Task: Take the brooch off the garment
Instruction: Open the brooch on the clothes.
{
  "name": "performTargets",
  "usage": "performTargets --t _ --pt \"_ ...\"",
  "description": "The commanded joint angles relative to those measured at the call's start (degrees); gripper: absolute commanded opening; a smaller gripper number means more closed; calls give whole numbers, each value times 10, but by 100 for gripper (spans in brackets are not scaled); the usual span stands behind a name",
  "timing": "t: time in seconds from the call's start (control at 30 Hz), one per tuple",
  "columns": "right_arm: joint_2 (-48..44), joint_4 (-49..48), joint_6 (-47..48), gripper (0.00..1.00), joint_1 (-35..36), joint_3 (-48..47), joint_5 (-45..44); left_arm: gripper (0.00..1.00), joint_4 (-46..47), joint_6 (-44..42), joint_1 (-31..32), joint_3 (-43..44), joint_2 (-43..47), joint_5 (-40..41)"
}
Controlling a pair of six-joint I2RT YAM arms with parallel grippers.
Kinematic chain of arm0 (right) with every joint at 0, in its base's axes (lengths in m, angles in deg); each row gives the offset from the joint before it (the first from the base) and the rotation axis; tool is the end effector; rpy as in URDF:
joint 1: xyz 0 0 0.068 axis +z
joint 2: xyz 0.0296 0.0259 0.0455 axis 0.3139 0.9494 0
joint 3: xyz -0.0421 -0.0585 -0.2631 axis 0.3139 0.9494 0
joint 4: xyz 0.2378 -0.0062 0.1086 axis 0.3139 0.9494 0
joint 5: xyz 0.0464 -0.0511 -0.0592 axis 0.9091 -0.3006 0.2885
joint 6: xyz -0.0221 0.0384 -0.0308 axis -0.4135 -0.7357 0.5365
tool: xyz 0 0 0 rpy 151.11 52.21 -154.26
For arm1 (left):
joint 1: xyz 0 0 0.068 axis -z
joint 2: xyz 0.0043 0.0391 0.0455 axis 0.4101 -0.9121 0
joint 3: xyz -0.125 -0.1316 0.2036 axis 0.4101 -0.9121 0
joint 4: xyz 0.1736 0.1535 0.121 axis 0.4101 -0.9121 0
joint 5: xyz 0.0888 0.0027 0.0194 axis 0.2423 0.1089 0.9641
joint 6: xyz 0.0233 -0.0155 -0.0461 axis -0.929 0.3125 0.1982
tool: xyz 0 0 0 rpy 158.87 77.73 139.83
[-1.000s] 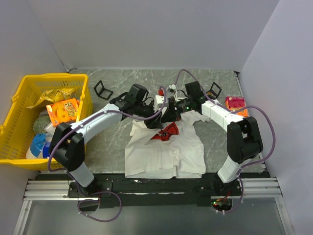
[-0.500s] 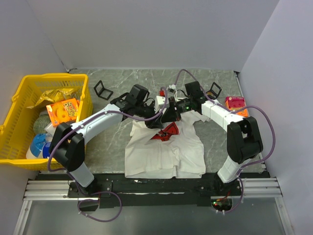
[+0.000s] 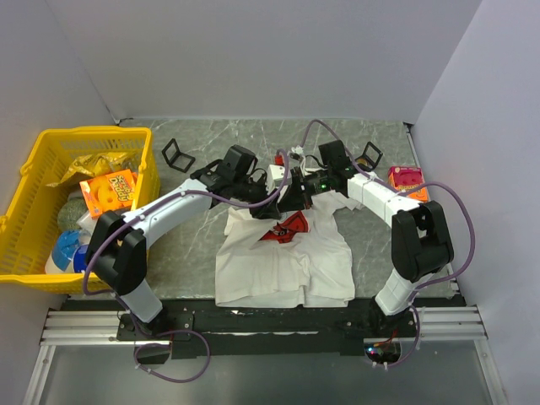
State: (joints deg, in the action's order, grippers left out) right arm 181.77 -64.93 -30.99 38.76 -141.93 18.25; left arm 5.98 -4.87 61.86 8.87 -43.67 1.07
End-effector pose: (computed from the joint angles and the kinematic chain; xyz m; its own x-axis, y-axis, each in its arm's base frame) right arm 0.3159 0.1544 0.2509 -0.4409 -0.2569 -0.8600 -0.8821 -0.0531 0.4680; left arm 0.2726 -0.2396 0.2794 -0.2382 0.5075 -0.8281 0.9707 0.1525 -0.1858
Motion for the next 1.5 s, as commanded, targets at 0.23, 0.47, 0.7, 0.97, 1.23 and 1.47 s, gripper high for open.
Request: performTargets --t 0.23,0.47,0.7,0.97,1.23,1.47 --pt "-17 -21 -3 0 2 -17 19 16 11 1 8 4 -5 -16" --pt "-17 -17 2 0 3 -17 18 8 14 9 8 6 -8 -12" --pt "-18 -17 5 0 4 -15 14 4 17 23 8 9 -9 -26" --pt "-21 -16 9 0 4 -13 12 25 20 31 7 11 -12 -18" --pt "-20 -14 10 0 3 -13 12 33 16 24 4 11 -2 -17" --pt "-19 -13 11 0 2 -15 12 42 18 23 -1 4 10 -26"
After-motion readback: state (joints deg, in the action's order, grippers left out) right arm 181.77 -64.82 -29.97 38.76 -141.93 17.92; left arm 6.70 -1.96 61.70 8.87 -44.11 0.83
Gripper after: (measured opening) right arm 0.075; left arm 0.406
